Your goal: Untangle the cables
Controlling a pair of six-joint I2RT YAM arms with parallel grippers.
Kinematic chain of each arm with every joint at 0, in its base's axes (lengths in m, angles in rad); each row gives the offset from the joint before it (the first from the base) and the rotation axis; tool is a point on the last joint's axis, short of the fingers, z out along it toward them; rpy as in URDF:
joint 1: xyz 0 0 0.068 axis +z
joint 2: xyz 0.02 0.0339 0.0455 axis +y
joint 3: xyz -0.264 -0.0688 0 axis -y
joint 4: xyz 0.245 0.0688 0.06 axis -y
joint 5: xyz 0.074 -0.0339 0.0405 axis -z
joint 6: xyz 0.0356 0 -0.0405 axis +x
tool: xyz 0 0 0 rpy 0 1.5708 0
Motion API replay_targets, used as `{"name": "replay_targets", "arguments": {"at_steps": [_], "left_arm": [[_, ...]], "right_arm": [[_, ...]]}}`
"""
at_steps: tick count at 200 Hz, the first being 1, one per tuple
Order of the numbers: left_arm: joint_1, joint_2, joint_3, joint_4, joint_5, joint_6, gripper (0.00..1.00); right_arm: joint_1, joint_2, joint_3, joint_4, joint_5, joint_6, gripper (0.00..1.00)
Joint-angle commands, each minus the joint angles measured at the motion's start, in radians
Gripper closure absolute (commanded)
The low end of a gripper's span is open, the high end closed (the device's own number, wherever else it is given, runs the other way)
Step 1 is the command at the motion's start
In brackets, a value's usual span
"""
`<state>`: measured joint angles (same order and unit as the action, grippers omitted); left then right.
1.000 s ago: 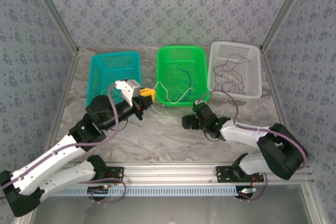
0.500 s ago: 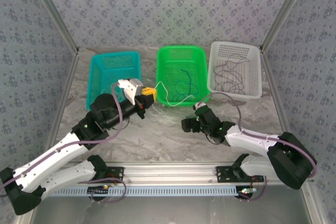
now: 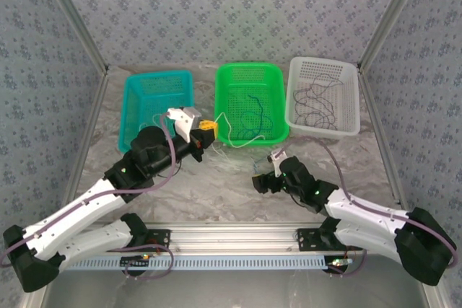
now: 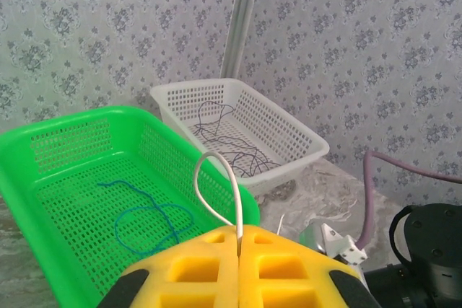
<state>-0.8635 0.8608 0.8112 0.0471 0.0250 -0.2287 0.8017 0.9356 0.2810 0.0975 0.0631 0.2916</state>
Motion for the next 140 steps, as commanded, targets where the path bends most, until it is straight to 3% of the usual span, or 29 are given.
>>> {"name": "replay_targets", "arguments": {"at_steps": [1,82,140], "left_arm": [[0.010,-0.003,0.054,0.014,0.001,-0.012,0.94],[0.012,0.005,0.058,0.027,0.014,-0.040,0.94],[0.014,0.007,0.057,0.056,0.041,-0.067,0.94]], "right_arm": [[0.015,-0.013,-0.020,0.065,-0.026,-0.079,0.11],[0.106,0.112,-0.003,0.267,0.050,-0.152,0.13],[0.107,0.328,0.051,0.435,0.061,-0.187,0.14]]}}
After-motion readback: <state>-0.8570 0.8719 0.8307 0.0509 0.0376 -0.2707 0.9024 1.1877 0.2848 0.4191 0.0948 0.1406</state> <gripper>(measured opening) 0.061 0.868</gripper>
